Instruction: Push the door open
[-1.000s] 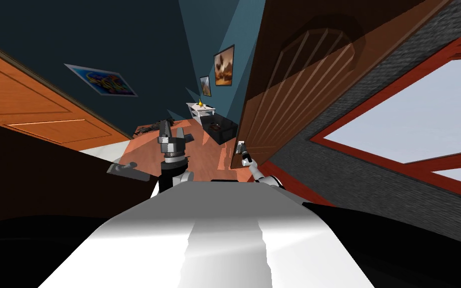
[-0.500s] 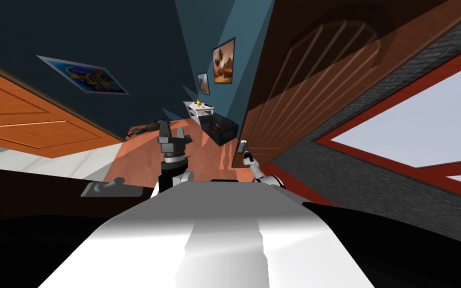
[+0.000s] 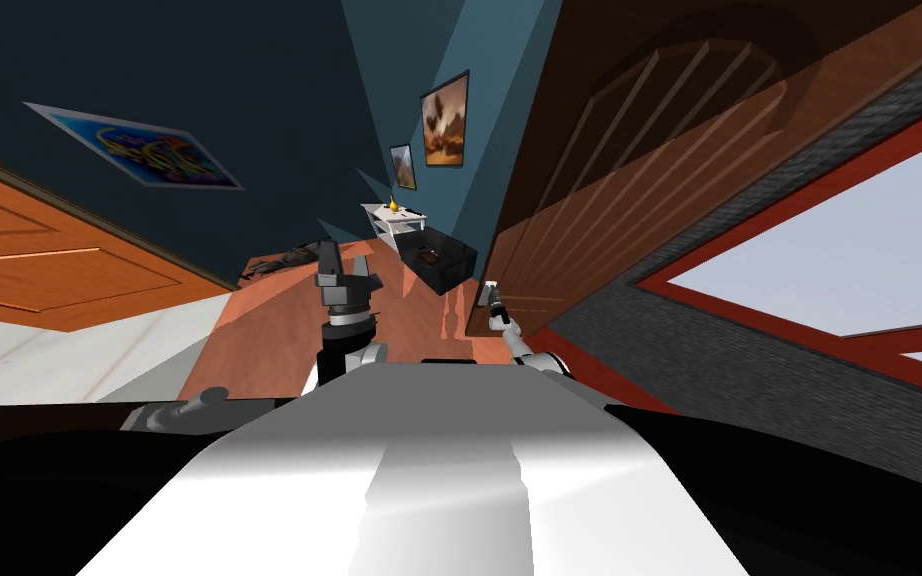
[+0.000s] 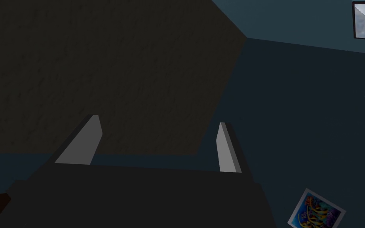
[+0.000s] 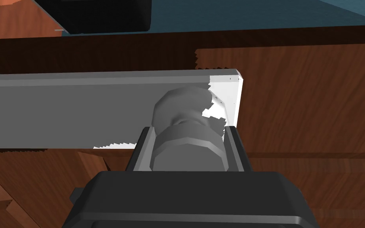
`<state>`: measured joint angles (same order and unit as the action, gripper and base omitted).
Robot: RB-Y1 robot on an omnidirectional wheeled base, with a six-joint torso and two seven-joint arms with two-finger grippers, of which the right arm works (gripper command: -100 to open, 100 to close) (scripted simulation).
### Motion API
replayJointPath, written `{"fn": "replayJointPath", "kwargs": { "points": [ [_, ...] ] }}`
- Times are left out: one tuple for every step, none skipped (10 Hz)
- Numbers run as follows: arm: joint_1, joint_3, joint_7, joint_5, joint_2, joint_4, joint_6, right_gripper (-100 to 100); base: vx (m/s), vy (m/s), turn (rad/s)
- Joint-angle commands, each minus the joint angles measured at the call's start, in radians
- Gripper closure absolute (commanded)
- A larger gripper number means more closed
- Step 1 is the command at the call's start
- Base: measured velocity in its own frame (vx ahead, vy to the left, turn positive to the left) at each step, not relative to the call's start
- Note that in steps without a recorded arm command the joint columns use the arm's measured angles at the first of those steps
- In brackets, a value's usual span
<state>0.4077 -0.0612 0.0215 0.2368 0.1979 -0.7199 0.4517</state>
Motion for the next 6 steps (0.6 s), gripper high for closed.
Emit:
{"fn": "replayJointPath", "kwargs": {
  "points": [
    [0.002, 0.013, -0.005, 0.003, 0.004, 0.001, 0.001, 100, 0.171, 0.086, -0.063],
    [0.002, 0.024, -0.008, 0.006, 0.007, 0.004, 0.002, 100, 0.171, 0.093, -0.042],
    [0.002, 0.035, -0.012, 0.008, 0.011, 0.007, 0.003, 100, 0.191, 0.085, -0.053],
    [0.001, 0.048, -0.016, 0.012, 0.014, 0.01, 0.004, 100, 0.215, 0.125, -0.063],
    [0.001, 0.061, -0.02, 0.015, 0.018, 0.014, 0.005, 100, 0.183, 0.17, -0.073],
    [0.001, 0.074, -0.025, 0.018, 0.022, 0.018, 0.006, 100, 0.18, 0.159, -0.1]
  ]
}}
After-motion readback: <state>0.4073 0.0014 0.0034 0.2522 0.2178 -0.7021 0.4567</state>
